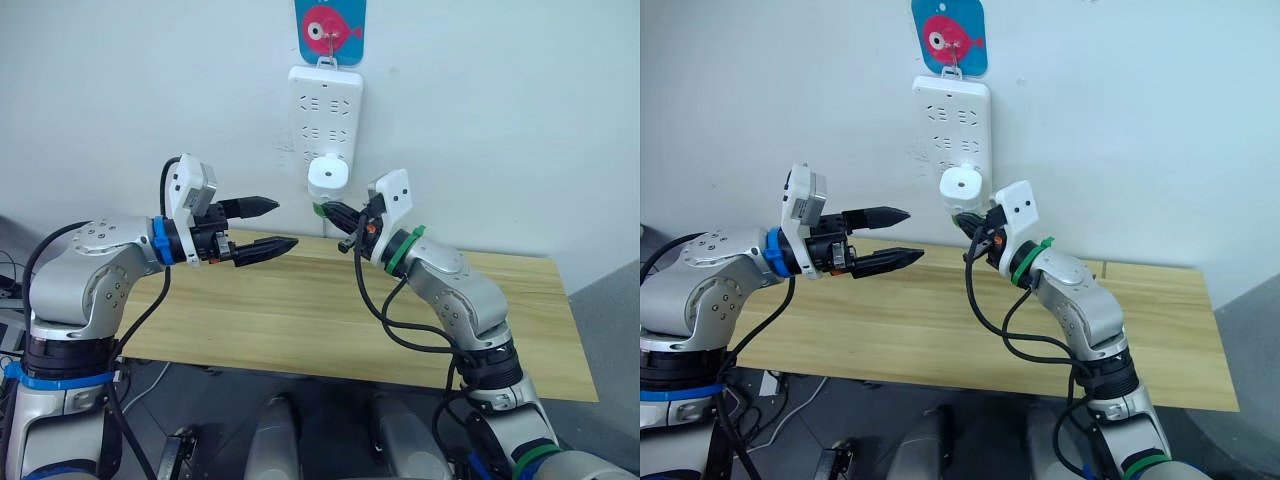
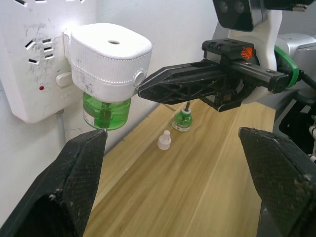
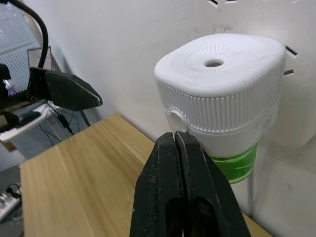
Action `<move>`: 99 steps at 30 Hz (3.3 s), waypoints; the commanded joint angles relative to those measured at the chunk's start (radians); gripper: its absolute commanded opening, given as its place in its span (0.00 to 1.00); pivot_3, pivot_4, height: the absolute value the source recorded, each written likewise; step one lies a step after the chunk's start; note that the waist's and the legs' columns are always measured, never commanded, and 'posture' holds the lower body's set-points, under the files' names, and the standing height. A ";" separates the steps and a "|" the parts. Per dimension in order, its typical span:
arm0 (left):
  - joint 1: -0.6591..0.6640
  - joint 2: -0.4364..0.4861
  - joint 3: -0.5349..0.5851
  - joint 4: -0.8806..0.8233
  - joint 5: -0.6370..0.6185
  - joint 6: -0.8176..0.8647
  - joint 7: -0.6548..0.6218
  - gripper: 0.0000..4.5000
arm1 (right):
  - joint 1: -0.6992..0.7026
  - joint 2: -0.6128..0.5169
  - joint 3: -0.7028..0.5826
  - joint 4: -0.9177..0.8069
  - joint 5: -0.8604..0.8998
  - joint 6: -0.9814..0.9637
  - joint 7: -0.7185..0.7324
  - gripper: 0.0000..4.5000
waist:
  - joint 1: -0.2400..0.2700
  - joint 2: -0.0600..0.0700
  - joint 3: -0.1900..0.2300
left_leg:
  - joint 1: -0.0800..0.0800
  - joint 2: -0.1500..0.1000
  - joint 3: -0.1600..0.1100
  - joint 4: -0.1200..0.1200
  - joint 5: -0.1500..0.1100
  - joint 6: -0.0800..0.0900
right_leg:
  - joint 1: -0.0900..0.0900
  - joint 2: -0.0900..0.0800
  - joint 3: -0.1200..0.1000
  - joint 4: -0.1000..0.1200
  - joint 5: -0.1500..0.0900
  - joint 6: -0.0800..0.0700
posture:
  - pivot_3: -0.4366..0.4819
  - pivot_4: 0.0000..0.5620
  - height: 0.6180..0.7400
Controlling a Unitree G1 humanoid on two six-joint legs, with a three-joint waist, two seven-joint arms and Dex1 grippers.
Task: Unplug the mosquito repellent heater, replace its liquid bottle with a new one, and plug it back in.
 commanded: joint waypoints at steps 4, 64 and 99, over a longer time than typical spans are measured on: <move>-0.013 0.011 0.006 0.001 0.001 -0.033 -0.009 1.00 | -0.016 -0.011 -0.055 -0.069 0.045 0.020 -0.007 0.01 | 0.000 0.000 0.000 | 0.000 0.000 0.000 0.000 0.000 0.000 | 0.000 0.000 0.000 0.000 0.000 0.000 | 0.45 0.36 1.00; -0.024 0.006 -0.019 0.011 0.006 -0.049 -0.001 1.00 | -0.067 -0.015 -0.082 0.008 -0.041 -0.048 -0.117 0.01 | 0.008 0.000 0.000 | 0.000 0.000 0.000 0.002 0.002 0.001 | 0.000 0.000 0.000 0.000 0.000 0.000 | 0.44 0.38 1.00; 0.090 0.119 0.047 0.180 0.183 -0.220 0.065 1.00 | 0.378 -0.732 -0.433 -0.092 0.096 -0.181 0.456 0.99 | 0.029 0.000 0.000 | 0.002 0.000 0.005 -0.009 0.003 0.002 | -0.002 -0.001 0.003 -0.004 -0.001 0.000 | 0.46 0.37 1.00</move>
